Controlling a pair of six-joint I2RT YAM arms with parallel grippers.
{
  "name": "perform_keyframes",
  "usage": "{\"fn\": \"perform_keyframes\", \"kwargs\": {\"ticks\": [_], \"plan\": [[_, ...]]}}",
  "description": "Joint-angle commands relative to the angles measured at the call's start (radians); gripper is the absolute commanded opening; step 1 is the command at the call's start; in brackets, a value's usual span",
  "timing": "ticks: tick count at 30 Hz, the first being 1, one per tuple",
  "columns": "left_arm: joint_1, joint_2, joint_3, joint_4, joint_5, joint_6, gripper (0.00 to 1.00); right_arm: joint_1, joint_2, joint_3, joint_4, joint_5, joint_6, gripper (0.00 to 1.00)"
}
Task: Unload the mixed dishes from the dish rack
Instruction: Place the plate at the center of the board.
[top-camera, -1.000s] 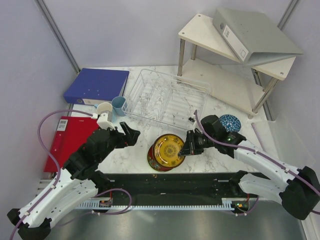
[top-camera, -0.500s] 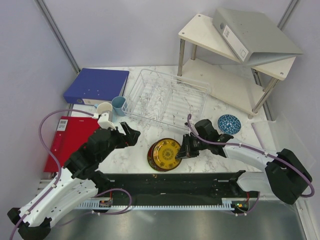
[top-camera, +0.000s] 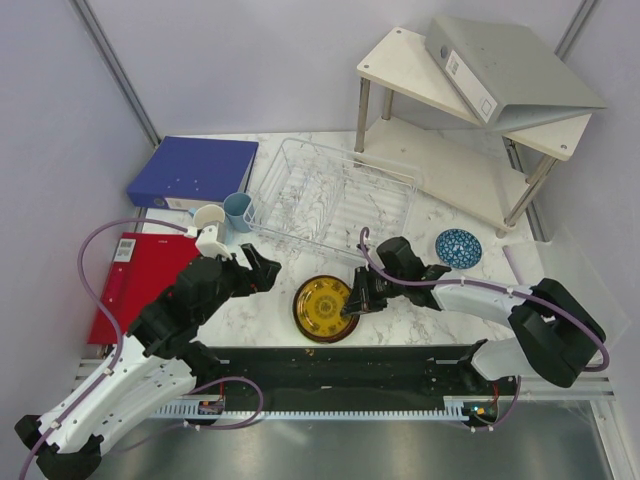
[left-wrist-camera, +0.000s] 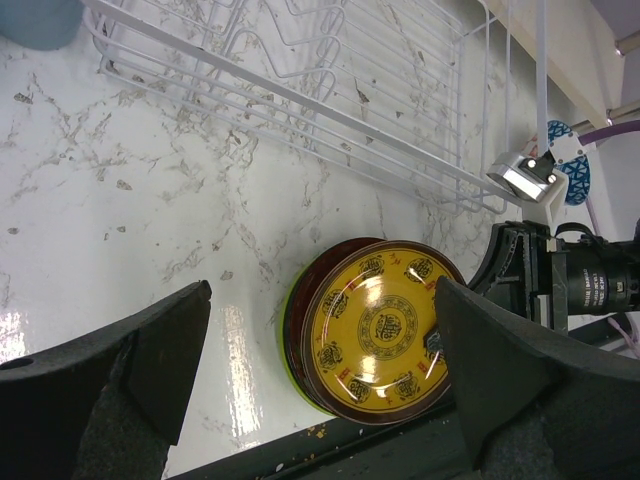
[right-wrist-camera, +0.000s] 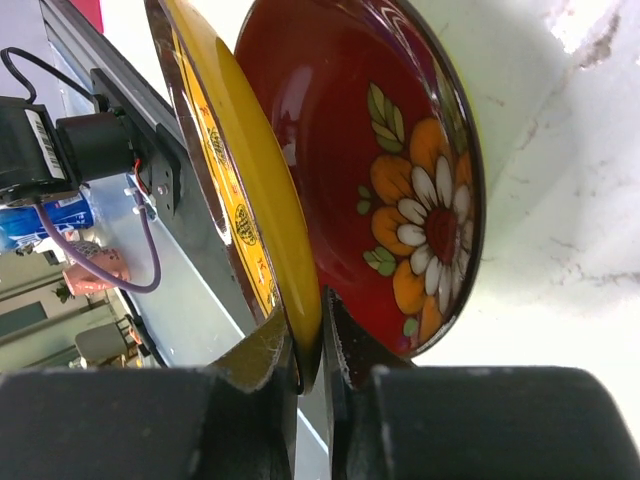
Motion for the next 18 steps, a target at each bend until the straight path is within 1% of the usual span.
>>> {"fn": "perform_keyframes", "kwargs": {"ticks": [1, 7, 10, 11, 18], "plan": [[0.001, -0.001, -0.004, 0.018, -0.024, -0.032, 0.99, 0.027, 0.034, 0.022, -0.019, -0.032, 0.006, 0.04], [0.001, -0.007, -0.014, 0.019, -0.019, -0.035, 0.99, 0.034, 0.01, 0.007, -0.059, -0.019, 0.002, 0.07], [-0.001, -0.003, -0.012, 0.019, -0.018, -0.036, 0.99, 0.034, -0.01, 0.001, -0.08, -0.012, -0.002, 0.13], [0.001, -0.003, -0.012, 0.019, -0.016, -0.036, 0.99, 0.034, -0.016, -0.001, -0.083, -0.008, -0.005, 0.16], [0.001, 0.002, -0.015, 0.022, -0.01, -0.041, 0.99, 0.036, -0.032, -0.001, -0.12, 0.003, -0.014, 0.2]]}}
